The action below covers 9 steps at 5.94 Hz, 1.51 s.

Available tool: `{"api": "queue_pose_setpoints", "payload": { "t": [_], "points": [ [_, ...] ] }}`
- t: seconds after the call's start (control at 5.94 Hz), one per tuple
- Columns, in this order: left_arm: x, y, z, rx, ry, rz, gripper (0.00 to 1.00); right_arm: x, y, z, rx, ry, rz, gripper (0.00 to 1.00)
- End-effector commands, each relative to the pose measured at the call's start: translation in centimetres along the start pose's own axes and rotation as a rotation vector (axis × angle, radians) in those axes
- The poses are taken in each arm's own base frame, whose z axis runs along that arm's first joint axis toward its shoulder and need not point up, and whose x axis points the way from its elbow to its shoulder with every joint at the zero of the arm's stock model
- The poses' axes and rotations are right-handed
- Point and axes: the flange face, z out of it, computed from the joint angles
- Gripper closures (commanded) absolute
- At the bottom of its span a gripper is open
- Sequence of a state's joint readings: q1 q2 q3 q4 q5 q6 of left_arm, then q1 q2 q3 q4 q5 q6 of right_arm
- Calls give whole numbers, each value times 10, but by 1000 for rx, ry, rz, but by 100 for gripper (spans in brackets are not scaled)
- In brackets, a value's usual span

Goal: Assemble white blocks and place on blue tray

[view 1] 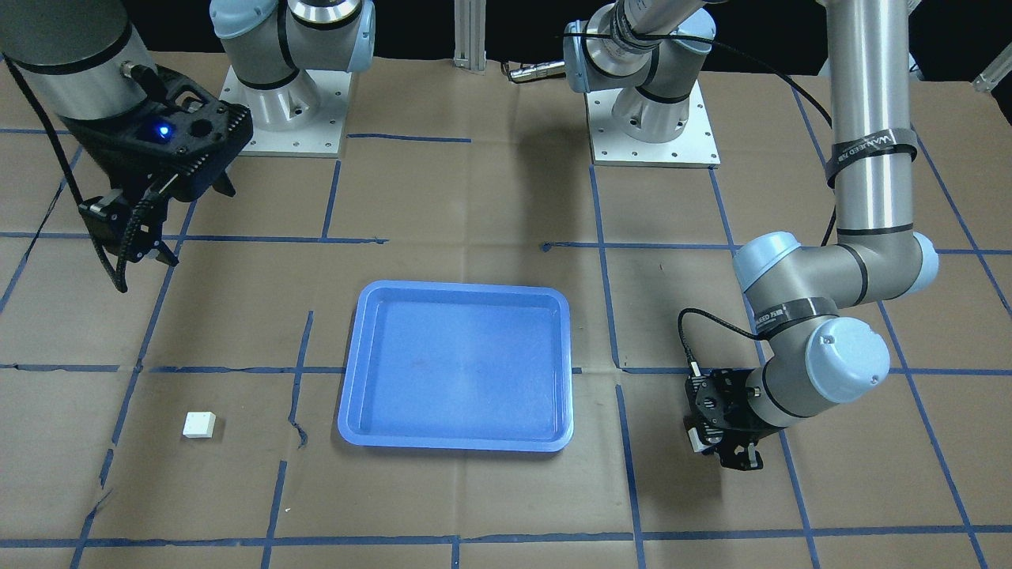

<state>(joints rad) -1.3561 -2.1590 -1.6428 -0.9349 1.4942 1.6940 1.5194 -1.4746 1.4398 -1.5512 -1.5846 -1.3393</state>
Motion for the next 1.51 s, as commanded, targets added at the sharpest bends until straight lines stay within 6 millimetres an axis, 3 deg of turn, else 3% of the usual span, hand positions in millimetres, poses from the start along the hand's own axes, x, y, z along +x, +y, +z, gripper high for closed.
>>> {"api": "queue_pose_setpoints", "payload": {
  "t": [0.0,0.17,0.34,0.5,0.67,1.01,1.18,1.35],
  "points": [
    [2,-9,-27,-1,-36,11,93,40,48,18,9,1,-325,0],
    [10,-42,-44,9,-36,48,94,57,78,30,32,-15,-379,0],
    [29,-124,-62,11,-60,159,95,73,87,49,142,-27,-437,0],
    [47,-175,-62,17,-53,163,95,91,100,80,172,-69,-474,0],
    [76,-236,-52,15,-31,142,95,112,125,111,258,-90,-480,0],
    [129,-304,-38,6,0,193,94,149,158,180,413,-99,-423,0],
    [145,-316,-20,0,25,208,95,159,160,213,469,-121,-399,0],
    [147,-316,-2,5,31,147,94,168,158,242,536,-132,-374,0]
  ]
}}
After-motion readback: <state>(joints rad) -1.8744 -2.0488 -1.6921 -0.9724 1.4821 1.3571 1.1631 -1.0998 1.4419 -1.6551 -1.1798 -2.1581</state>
